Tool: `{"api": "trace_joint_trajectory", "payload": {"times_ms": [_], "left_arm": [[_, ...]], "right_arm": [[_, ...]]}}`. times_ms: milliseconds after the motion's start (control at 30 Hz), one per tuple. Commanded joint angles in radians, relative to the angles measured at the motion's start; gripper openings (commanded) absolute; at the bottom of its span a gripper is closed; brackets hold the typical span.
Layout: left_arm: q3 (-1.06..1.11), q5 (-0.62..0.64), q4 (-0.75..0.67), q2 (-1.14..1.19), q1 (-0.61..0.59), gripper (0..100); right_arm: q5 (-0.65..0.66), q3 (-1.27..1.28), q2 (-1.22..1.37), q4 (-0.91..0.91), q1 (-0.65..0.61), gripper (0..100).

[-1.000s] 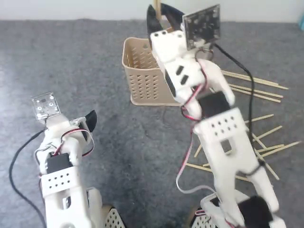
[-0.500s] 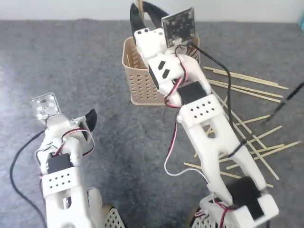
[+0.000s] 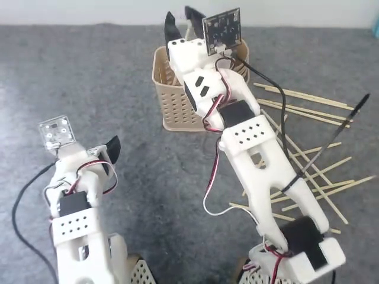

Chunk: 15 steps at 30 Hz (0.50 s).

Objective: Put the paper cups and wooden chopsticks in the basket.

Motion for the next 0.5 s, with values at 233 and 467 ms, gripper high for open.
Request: {"api": "trace_joint_trajectory", "payload": {"times_ms": [233,467], "left_arm": [[-0.012,-0.008,-0.026,0.006,-0.003,31],[-0.01,-0.008,-0.026,0.006,-0.002,31]], "right_arm": [[-0.009,-0.109,-0.476,0.673,-0.002,3.5],[-0.008,-0.107,-0.754,1.098,0.056,3.5]]}}
